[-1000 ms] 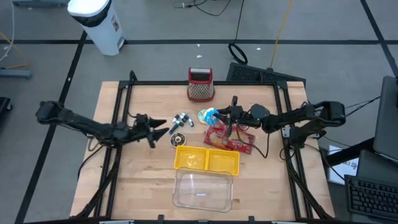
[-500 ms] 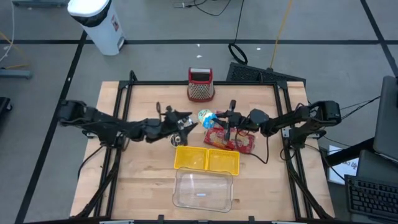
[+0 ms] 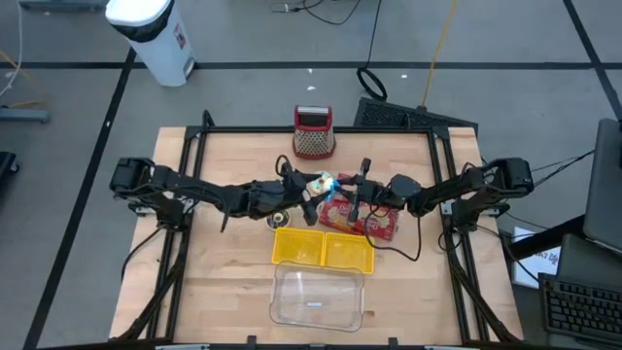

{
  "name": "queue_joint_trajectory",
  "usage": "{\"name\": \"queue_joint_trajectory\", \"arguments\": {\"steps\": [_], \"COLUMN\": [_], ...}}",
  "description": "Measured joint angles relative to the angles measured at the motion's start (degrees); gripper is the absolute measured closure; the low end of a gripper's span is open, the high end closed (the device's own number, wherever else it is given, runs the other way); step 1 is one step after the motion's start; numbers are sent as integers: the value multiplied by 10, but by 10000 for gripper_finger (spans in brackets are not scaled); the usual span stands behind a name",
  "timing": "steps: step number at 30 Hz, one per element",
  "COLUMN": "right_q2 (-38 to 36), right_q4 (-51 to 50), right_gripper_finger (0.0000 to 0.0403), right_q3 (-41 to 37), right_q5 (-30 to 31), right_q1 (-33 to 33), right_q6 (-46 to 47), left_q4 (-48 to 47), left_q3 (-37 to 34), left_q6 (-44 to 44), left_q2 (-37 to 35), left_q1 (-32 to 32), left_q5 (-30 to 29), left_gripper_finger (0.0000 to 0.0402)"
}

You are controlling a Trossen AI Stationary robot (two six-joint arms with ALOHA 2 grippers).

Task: Pick & Place Food Item
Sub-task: Put the blue donut into the left yellow bin

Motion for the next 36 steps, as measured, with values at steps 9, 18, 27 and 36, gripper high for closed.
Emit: {"name": "queue_joint_trajectory", "arguments": {"steps": [9,18,27,36], "right_q2": [0,0,0,-45], "right_q4": [-12,7,5,-72], "right_gripper_finger": [362,362,362,269], "right_q3": [0,0,0,0], "right_q5": [40,25,-16,-7], "right_q1": [0,16,19,20], "right_q6": [-26,-25,-8,36], "left_q4": [-14,-37,-49,-192], "left_q3": [0,0,0,0], "left_q6": [17,-17,-28,-121], "left_q2": [-14,-14,-15,-93], "left_q1": [-9,5,11,-10], "left_q5": [10,5,32,75], "left_gripper_finger": [133,133,250,385]}}
